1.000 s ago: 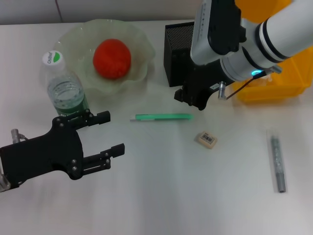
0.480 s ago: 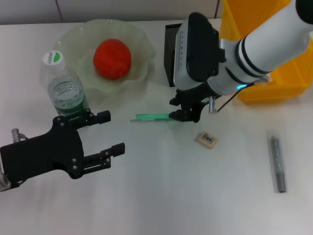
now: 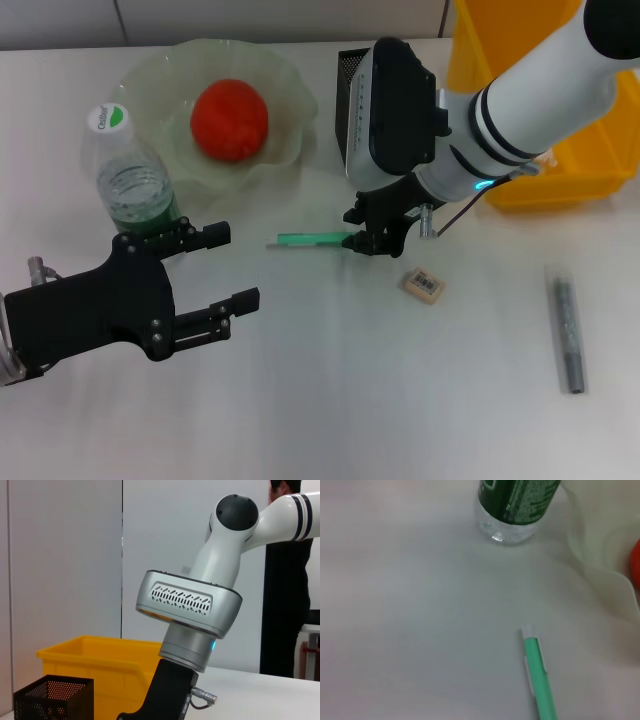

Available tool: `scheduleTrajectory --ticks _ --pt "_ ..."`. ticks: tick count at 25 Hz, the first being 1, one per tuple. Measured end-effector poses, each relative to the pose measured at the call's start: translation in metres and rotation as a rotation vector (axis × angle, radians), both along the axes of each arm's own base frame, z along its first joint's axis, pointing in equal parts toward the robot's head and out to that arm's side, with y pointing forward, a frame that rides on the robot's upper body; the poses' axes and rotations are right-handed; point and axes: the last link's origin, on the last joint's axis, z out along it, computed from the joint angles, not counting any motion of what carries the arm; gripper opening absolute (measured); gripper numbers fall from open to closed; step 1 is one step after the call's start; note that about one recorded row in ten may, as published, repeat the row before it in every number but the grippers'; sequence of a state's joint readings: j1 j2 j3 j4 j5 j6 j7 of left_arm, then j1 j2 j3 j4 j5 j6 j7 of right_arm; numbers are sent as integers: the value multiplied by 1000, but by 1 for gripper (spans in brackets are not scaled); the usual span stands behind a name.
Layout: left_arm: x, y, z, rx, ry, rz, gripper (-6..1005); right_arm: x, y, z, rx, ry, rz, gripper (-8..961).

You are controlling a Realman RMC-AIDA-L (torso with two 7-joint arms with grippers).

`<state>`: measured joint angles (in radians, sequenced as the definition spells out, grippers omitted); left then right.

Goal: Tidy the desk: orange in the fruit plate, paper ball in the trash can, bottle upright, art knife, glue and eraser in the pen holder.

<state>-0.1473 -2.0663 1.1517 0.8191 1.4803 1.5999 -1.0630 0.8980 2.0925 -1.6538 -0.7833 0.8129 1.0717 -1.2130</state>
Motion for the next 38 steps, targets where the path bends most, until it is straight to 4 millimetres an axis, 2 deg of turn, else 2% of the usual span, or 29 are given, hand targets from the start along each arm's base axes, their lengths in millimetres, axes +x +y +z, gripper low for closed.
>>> scheduleTrajectory --ticks 12,19,25,29,34,35,36,37,38 --pt "0 0 0 -2 0 0 732 4 2 -7 11 -27 19 256" --pt "0 -1 -1 -4 -1 3 732 6 5 -8 22 -36 17 151" --pt "-1 -1 -1 -4 -3 7 732 -1 4 -7 24 -9 16 81" --pt "-1 -2 -1 -9 -5 6 732 -6 3 -3 26 14 1 81" --pt "-3 -9 -1 -33 -6 -9 732 -16 4 33 70 157 -56 80" --pt "-3 -10 -2 -39 -4 -11 732 -20 2 53 90 239 -75 80" --pt "-3 -12 -2 -47 -3 -14 732 -20 2 53 90 239 -75 80" --pt "-3 -12 -2 -47 -3 -14 732 -21 0 62 99 279 -79 80" --pt "-3 -13 -3 -56 -4 -15 732 -21 -4 85 150 388 -82 80"
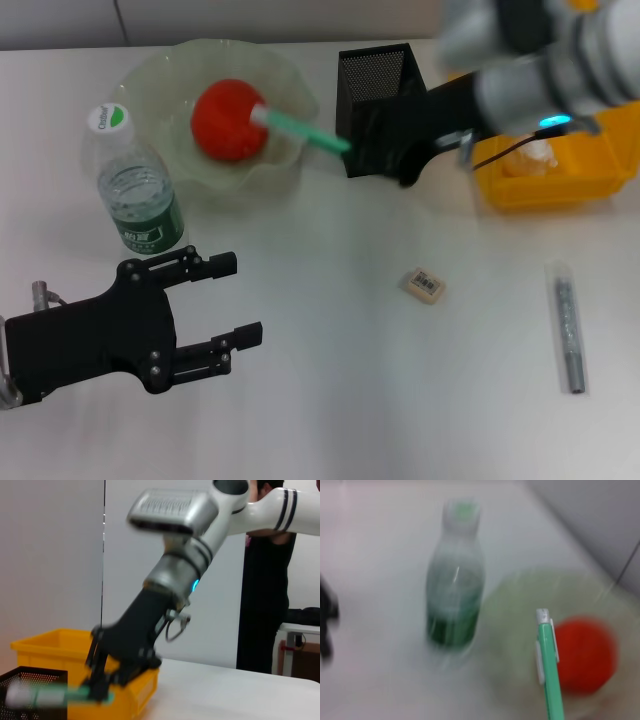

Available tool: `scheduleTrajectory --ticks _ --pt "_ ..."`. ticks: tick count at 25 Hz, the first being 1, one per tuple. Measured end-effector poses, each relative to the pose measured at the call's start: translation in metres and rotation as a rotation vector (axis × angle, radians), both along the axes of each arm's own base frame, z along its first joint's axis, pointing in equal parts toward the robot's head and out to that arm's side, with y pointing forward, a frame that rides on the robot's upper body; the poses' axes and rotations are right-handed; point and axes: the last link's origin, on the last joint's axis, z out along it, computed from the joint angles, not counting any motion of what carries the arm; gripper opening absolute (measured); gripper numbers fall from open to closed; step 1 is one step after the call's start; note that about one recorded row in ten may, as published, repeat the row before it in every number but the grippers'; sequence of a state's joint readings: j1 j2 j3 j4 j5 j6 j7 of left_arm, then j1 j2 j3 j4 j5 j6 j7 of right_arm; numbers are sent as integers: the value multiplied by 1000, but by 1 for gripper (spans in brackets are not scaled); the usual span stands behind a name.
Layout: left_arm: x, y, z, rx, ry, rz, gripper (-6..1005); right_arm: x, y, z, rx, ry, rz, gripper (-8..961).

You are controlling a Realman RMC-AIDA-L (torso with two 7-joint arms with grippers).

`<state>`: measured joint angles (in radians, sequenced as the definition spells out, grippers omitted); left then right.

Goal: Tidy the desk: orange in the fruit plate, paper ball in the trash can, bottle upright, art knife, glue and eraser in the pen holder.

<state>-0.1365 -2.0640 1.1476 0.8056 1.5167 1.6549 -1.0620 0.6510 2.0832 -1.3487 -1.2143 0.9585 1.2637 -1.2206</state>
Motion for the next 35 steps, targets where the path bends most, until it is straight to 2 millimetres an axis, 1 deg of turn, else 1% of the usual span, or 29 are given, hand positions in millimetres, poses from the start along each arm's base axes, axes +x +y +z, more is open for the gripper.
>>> scheduleTrajectory --ticks 1,2,3,4,5,6,7,8,11,12,13,14,15,16,17,18,20,22,27,31,35 --pt "0 0 0 -1 -1 0 732 0 0 0 0 0 0 81" --pt "0 -1 -1 -4 -3 4 732 5 -1 24 83 101 3 81" --pt "0 -1 -1 -4 -3 4 732 5 -1 24 83 101 3 81" --pt "-1 -1 -1 -6 -4 6 732 14 0 47 196 223 7 81" --pt "-1 -1 -2 -7 -5 8 732 14 0 47 196 223 7 82" --pt "-1 -2 -2 -8 -6 8 732 20 2 56 255 296 8 82" --pt "-1 -2 -3 -9 -7 9 732 37 6 66 358 433 -11 82" --pt "-1 -2 -3 -9 -7 9 732 37 6 66 358 433 -11 82" --pt "-1 -1 -5 -16 -8 8 732 65 14 53 403 530 -63 83" --pt "-1 -1 -5 -17 -8 7 732 78 19 40 425 547 -67 84" --pt "0 0 -5 -17 -8 6 732 78 19 40 425 547 -67 84" --pt "0 0 -5 -17 -8 5 732 85 20 28 423 545 -75 84" --pt "0 0 -5 -18 -8 5 732 92 23 8 414 529 -89 84" --pt "0 0 -5 -18 -8 5 732 92 23 8 414 529 -89 85" --pt "0 0 -5 -18 -8 3 732 94 25 -8 400 498 -90 85" --pt "0 0 -5 -18 -8 3 732 94 25 -8 400 498 -90 85" --pt "1 1 -5 -19 -7 0 732 92 26 -16 390 481 -84 86" --pt "1 2 -6 -19 -7 -1 732 86 29 -21 378 473 -73 86" --pt "2 3 -6 -19 -5 -3 732 85 30 -26 375 464 -86 88" --pt "2 3 -7 -24 1 -8 732 83 32 -25 380 467 -81 89" --pt "2 4 -8 -25 2 -9 732 77 37 -24 386 467 -78 90"
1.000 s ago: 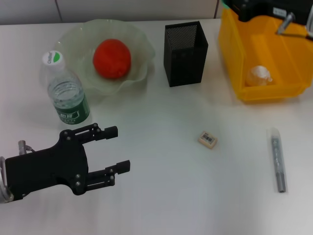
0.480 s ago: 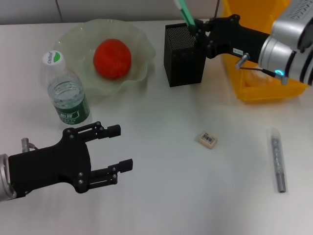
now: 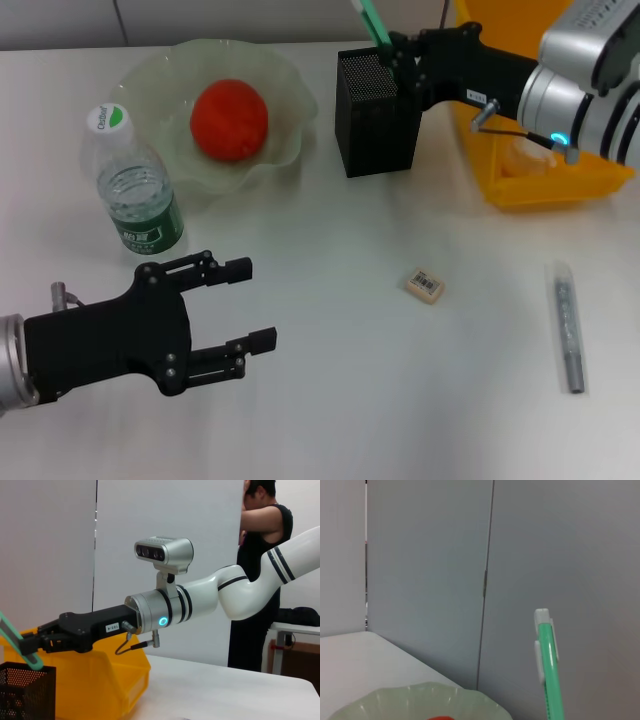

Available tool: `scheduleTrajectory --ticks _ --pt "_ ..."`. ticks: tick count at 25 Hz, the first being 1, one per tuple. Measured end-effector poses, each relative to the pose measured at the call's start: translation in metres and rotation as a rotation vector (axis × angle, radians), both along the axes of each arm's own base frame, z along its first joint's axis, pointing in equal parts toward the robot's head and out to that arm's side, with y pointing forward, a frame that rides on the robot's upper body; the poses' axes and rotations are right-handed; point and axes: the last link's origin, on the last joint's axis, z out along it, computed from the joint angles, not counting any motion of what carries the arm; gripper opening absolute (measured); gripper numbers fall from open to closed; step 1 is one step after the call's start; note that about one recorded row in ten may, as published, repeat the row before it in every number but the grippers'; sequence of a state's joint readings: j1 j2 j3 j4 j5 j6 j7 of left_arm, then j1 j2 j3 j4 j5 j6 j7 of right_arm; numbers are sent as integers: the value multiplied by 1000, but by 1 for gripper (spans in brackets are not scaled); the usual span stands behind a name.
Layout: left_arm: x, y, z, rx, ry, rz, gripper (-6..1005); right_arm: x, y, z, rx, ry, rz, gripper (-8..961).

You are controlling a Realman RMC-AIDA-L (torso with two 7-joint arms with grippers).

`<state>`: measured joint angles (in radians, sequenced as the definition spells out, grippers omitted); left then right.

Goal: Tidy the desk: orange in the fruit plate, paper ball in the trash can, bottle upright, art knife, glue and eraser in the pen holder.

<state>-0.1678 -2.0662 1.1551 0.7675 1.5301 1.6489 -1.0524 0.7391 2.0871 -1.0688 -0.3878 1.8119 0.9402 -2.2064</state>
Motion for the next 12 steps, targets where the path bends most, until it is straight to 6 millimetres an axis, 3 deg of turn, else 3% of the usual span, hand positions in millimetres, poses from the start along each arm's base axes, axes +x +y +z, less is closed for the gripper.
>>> scheduleTrajectory --ticks 12 --pt "-1 0 -3 -8 -5 7 731 -16 18 -10 1 -50 -35 93"
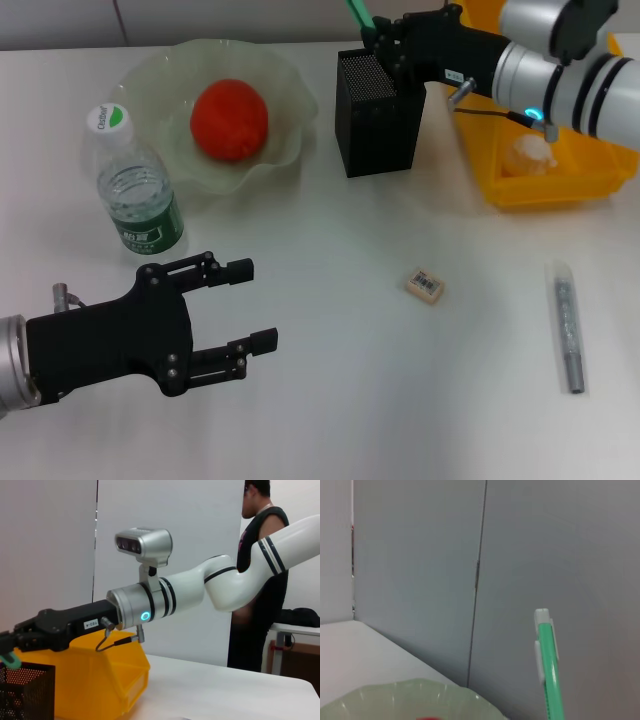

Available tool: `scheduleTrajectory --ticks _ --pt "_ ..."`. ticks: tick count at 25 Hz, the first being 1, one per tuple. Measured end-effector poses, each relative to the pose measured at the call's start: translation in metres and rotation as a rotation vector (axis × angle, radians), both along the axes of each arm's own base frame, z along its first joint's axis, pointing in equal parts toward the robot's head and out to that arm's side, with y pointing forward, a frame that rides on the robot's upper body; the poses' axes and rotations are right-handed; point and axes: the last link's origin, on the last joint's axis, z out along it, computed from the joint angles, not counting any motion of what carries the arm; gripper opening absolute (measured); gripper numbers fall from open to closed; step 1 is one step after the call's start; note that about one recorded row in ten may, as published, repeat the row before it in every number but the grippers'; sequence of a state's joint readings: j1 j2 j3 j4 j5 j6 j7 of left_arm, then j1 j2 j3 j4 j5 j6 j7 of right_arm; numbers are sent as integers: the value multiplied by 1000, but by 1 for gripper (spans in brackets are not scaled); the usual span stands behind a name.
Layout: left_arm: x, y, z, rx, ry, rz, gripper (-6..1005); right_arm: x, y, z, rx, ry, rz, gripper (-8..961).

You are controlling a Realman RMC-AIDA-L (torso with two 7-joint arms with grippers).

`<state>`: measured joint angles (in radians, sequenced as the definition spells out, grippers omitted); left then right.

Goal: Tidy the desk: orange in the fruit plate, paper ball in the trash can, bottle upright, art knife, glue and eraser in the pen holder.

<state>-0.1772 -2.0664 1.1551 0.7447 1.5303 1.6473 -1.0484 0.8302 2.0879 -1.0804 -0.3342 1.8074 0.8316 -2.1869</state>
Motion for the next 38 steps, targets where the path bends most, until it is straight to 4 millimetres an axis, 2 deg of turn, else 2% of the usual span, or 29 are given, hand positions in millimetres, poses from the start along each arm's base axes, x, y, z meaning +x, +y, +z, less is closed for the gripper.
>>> scheduleTrajectory --ticks 10,30,35,38 --pt "-1 0 -1 7 3 -2 731 7 -3 -11 -21 -52 -30 96" --pt "-3 -1 -2 2 4 7 731 13 -4 -12 -24 -42 -66 101" --pt "-2 0 -2 1 5 4 731 14 -5 -11 -23 -35 -66 256" --pt "-2 0 -1 1 3 2 731 15 -8 -5 -16 23 -64 254"
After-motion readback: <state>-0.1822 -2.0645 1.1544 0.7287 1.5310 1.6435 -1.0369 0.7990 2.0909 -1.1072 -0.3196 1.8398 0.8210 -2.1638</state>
